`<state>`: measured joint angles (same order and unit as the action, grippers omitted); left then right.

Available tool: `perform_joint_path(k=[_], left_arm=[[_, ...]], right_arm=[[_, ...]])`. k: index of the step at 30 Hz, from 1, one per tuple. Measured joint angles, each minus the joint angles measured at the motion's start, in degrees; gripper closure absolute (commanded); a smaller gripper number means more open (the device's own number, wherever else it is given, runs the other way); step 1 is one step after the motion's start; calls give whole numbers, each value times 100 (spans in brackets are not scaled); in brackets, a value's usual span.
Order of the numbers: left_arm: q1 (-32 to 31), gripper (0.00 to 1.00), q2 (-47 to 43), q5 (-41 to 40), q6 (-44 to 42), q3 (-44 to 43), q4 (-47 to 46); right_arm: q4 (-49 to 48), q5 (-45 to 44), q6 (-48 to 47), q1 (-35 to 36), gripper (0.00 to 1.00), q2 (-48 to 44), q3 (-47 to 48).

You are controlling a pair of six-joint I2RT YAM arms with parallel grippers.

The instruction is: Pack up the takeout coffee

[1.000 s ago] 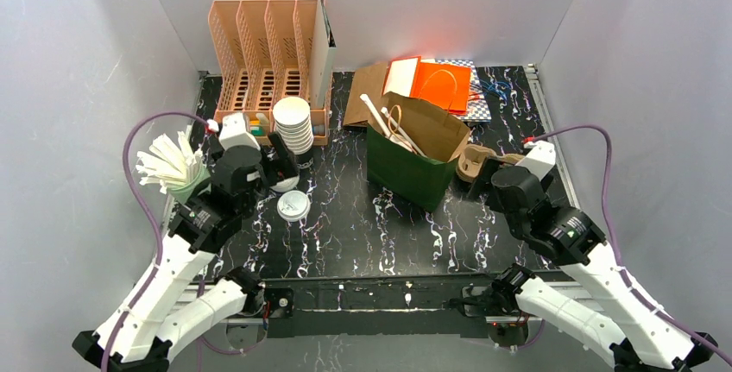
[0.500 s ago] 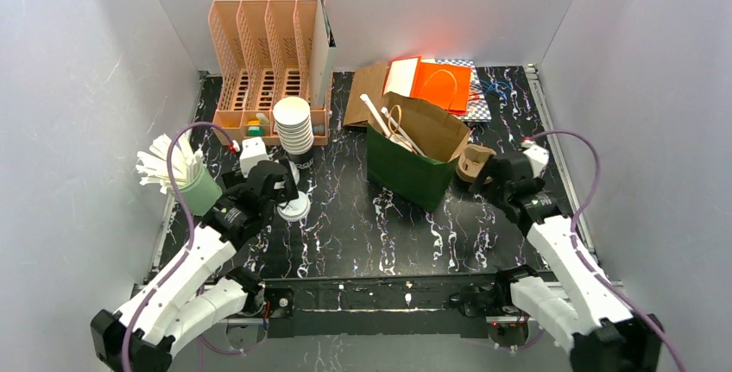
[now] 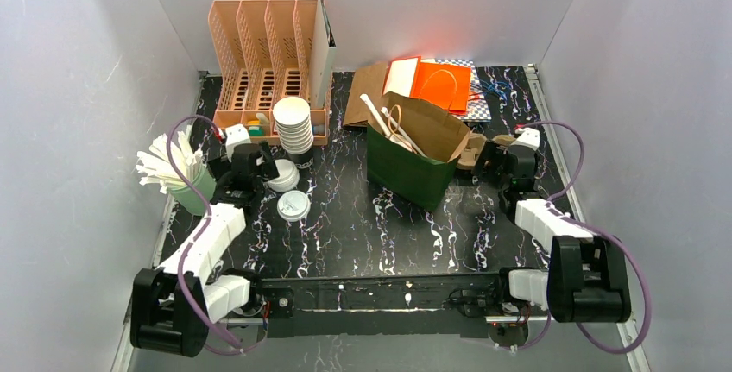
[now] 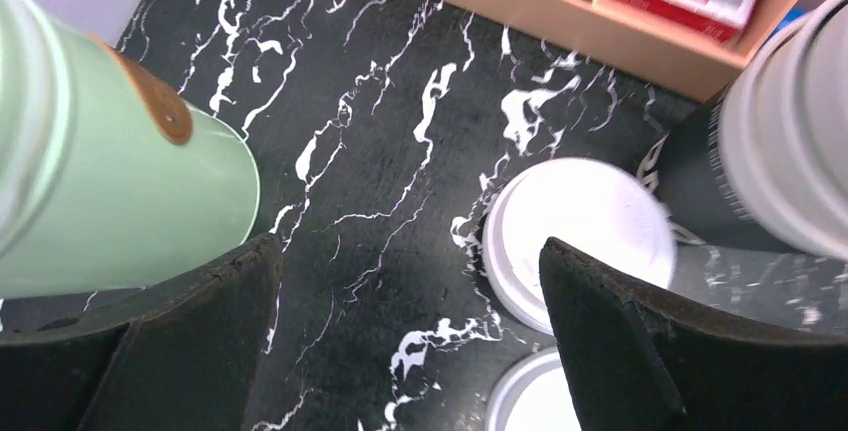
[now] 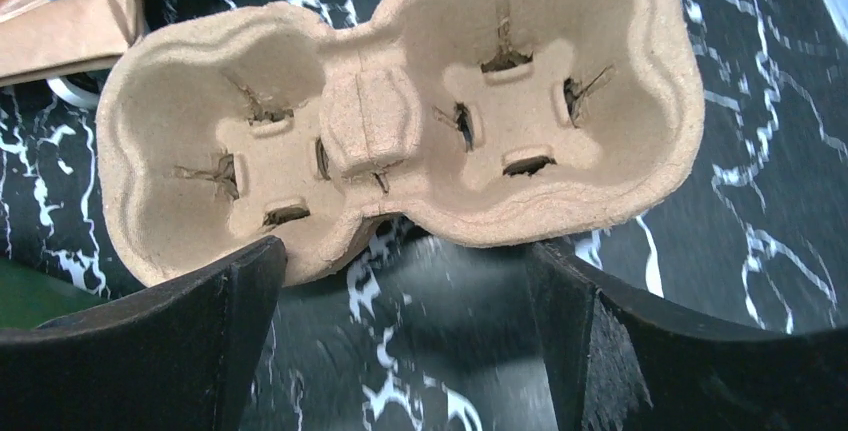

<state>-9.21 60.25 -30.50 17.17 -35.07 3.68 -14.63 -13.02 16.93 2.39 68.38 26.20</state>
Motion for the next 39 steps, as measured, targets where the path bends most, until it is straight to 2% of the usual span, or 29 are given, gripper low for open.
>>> perform_joint_path(k=[9, 15, 20, 25, 27, 28, 33, 39], left_arm=[[0, 2, 748, 118, -988, 1652, -2940], [17, 2, 1268, 251, -1375, 2124, -4645], [50, 2, 1821, 564, -1574, 2365, -5890], [52, 2, 2385, 778, -1593, 2415, -6708], [52, 2, 2627, 863, -1609, 2413, -7010], [52, 2, 2732, 894, -1613, 2413, -7114], [83, 2, 3355, 1012, -1611, 2413, -7827], [87, 2, 3606, 1086, -1676, 2256, -7753]], right_arm=[[-2411, 544, -831, -39, 2, 592, -704], [-3517, 791, -1119, -59, 8, 1147, -811], [-4218, 1200, -1329, -92, 8, 1622, -828], [-4830, 1338, -1401, -98, 7, 2002, -1069], [-4835, 1300, -1390, -114, 6, 2210, -1073], [-4826, 1274, -1390, -125, 2, 2280, -1073], [-4857, 1113, -1370, -149, 2, 2310, -1075], [-4894, 1023, -1368, -155, 2, 2310, -1078]])
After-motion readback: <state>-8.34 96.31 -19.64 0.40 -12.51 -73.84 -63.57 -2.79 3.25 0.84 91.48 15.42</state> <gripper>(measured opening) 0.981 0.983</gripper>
